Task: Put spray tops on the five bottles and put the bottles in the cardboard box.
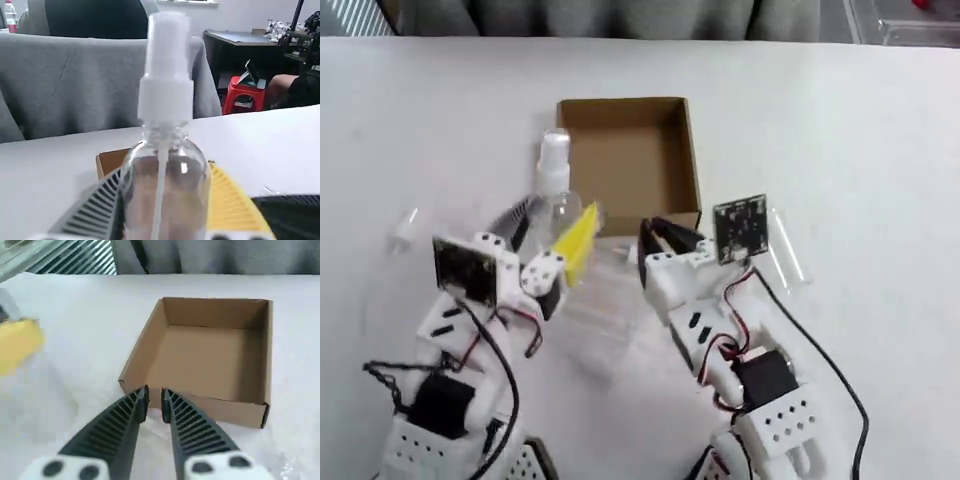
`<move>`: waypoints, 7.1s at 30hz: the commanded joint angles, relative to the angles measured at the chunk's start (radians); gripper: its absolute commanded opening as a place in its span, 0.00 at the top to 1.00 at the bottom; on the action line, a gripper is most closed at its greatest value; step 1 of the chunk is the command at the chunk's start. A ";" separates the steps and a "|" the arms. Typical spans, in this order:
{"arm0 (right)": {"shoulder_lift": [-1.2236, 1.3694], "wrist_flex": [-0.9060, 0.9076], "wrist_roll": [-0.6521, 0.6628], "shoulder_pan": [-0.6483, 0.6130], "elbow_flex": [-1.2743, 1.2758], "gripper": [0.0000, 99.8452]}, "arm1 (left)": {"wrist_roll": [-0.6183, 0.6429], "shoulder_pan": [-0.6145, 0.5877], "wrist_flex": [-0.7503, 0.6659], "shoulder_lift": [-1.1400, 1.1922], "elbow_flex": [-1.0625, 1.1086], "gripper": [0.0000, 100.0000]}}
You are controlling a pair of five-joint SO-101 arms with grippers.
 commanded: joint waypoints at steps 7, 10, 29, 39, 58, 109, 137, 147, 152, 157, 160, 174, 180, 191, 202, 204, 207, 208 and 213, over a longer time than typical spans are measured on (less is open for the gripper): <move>-0.134 -0.044 -0.008 -0.251 0.057 0.99 | 0.014 -0.056 -0.084 0.630 -0.382 0.98; -0.222 -0.128 0.000 -0.292 0.152 0.99 | 0.014 -0.047 -0.087 0.670 -0.399 0.98; -0.321 -0.332 0.000 -0.308 0.365 0.99 | 0.011 0.168 -0.034 0.222 -0.207 0.98; -0.321 -0.332 0.000 -0.196 0.368 0.99 | 0.006 0.159 0.035 0.148 -0.189 0.98; -0.321 -0.387 0.000 -0.160 0.440 0.99 | 0.012 -0.016 -0.356 0.420 -0.224 0.98; -0.315 -0.387 0.002 -0.160 0.446 0.99 | 0.011 -0.189 -1.180 1.988 -0.977 0.98; -0.321 -0.387 0.002 -0.160 0.457 0.99 | 0.040 -0.202 -1.178 2.196 -1.073 0.83; -0.321 -0.389 0.002 -0.160 0.457 0.99 | 0.040 -0.202 -1.175 2.161 -1.017 0.78; -0.321 -0.389 0.002 -0.160 0.457 0.99 | 0.038 -0.199 -1.178 2.104 -0.948 0.76; -0.321 -0.389 0.002 -0.160 0.457 0.99 | 0.038 -0.193 -1.178 2.083 -0.922 0.76; -0.321 -0.389 0.002 -0.159 0.457 0.99 | 0.038 -0.193 -1.178 2.083 -0.922 0.76; -0.321 -0.389 0.002 -0.159 0.459 0.99 | 0.038 -0.193 -1.180 2.080 -0.931 0.76; -0.321 -0.389 0.002 -0.159 0.459 0.99 | 0.038 -0.191 -1.180 2.080 -0.933 0.76; -0.321 -0.389 0.011 -0.159 0.460 0.99 | 0.038 -0.191 -1.180 2.080 -0.928 0.70; -0.321 -0.390 0.040 -0.159 0.462 0.99 | 0.040 -0.193 -1.178 1.982 -0.853 0.70; -0.321 -0.390 0.040 -0.159 0.462 0.99 | 0.040 -0.191 -1.178 1.939 -0.813 0.70; -0.321 -0.390 0.040 -0.159 0.462 0.99 | 0.040 -0.191 -1.175 1.886 -0.776 0.70; -0.321 -0.390 0.040 -0.159 0.462 0.99 | 0.040 -0.193 -1.174 1.873 -0.764 0.70; -0.321 -0.390 0.040 -0.157 0.462 0.99 | 0.040 -0.186 -1.174 1.793 -0.678 0.71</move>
